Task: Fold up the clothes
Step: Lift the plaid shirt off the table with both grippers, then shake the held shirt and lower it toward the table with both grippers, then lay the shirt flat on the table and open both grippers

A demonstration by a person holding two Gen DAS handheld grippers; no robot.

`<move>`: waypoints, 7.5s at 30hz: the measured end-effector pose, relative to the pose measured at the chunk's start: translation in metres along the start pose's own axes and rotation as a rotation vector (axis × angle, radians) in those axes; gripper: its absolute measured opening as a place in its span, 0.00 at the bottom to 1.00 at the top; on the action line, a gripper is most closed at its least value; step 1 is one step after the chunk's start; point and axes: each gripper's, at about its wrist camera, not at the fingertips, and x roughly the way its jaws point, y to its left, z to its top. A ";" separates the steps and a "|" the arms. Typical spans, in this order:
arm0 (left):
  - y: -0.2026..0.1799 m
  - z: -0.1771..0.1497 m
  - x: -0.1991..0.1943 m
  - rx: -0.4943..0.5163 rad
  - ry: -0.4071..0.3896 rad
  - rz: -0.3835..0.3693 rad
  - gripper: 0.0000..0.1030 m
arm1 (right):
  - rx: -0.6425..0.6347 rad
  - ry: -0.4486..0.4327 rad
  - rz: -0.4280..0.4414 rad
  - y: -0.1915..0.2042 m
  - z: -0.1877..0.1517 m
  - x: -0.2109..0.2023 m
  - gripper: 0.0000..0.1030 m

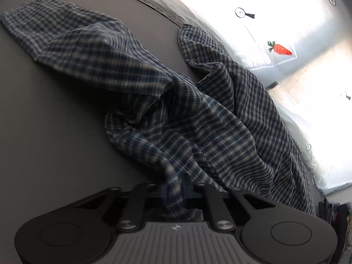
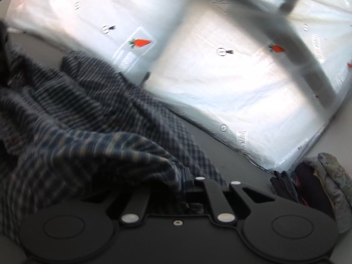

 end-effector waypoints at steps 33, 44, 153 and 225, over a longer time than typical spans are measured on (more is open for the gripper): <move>-0.221 -0.018 -0.422 0.290 -0.998 -0.204 0.02 | 0.307 -0.862 0.074 -0.257 0.175 -0.222 0.04; -0.235 -0.091 -0.487 0.404 -1.064 -0.157 0.02 | 0.313 -0.924 0.210 -0.312 0.154 -0.280 0.04; -0.201 0.063 0.154 0.363 -0.053 -0.146 0.09 | 0.480 0.045 0.681 -0.060 0.090 0.331 0.02; -0.181 -0.146 0.010 0.490 0.120 0.168 0.81 | 0.324 0.302 0.482 -0.112 -0.043 0.073 0.30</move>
